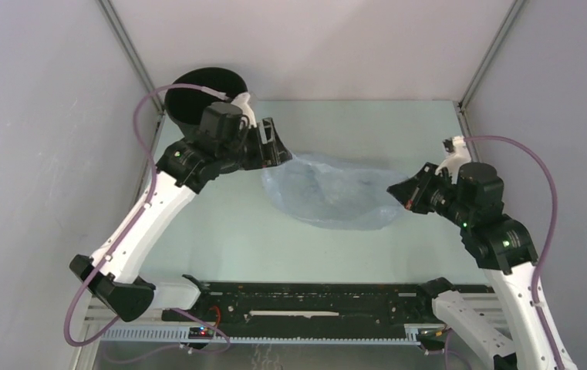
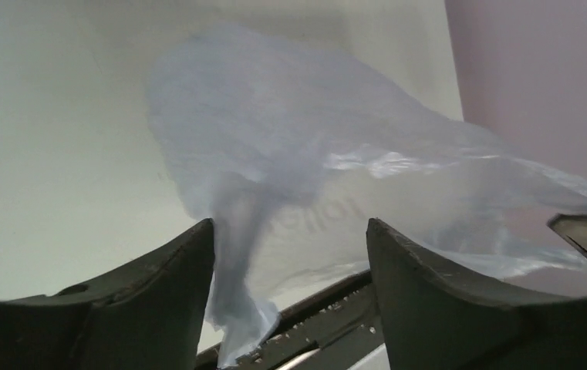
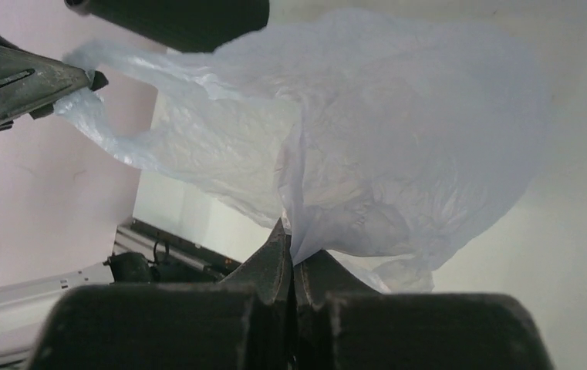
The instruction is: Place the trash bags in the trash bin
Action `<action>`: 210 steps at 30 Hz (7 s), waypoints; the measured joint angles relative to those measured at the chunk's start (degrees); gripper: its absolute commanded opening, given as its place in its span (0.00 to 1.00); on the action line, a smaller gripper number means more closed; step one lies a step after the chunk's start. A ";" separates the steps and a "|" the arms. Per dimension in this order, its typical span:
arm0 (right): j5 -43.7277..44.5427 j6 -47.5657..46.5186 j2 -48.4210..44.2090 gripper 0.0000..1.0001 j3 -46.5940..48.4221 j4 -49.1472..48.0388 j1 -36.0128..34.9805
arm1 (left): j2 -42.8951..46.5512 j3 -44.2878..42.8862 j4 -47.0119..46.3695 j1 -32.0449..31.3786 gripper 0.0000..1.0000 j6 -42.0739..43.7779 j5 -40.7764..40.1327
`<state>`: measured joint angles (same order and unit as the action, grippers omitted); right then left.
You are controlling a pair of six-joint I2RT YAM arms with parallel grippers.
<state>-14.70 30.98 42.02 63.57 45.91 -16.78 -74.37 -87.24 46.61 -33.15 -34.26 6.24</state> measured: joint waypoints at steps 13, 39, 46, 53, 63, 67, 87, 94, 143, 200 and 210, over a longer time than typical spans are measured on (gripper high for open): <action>10.40 -2.01 -4.94 0.00 8.20 6.19 0.26 | 2.86 -8.59 5.73 25.03 0.87 -12.70 -18.45; 18.18 -8.57 -7.15 0.00 17.53 12.59 0.26 | -23.76 -17.40 9.60 34.69 0.44 -29.16 -20.39; 18.08 -9.20 -6.67 0.00 17.38 12.07 0.26 | -21.68 -14.67 8.46 34.12 0.13 -23.71 -17.46; 17.59 -9.27 -6.45 0.00 16.57 11.17 0.26 | -17.40 -9.07 8.41 29.27 0.13 -15.10 -10.05; 15.67 -9.20 -5.84 0.00 15.41 9.55 0.26 | -16.44 -10.23 11.17 13.70 0.13 -7.67 -8.74; 14.21 -9.03 -5.68 0.00 15.19 9.53 0.26 | -16.44 -10.58 11.87 10.62 0.22 -6.23 -8.85; 12.00 -8.57 -5.99 0.00 12.90 8.96 0.26 | 9.27 1.38 -1.55 4.79 0.91 5.07 0.96; 11.63 -8.57 -5.68 0.00 11.89 7.50 0.26 | 25.33 23.50 -18.60 -9.99 0.91 4.66 9.49; -5.70 -1.05 0.55 0.00 26.86 -15.61 0.31 | -6.45 -42.60 -8.57 -30.10 0.00 23.69 -17.84; -6.21 -4.63 32.96 0.80 59.36 0.94 9.49 | -12.35 -37.38 -19.47 2.71 0.00 3.41 -0.11; 2.16 -8.39 43.17 0.38 62.05 -2.16 -13.33 | -16.06 -43.52 -20.81 2.93 0.00 -1.81 6.84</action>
<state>-12.53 22.59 85.19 125.62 43.75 -30.11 -90.43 -130.76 25.80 -30.22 -36.07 13.08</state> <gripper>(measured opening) 0.466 0.006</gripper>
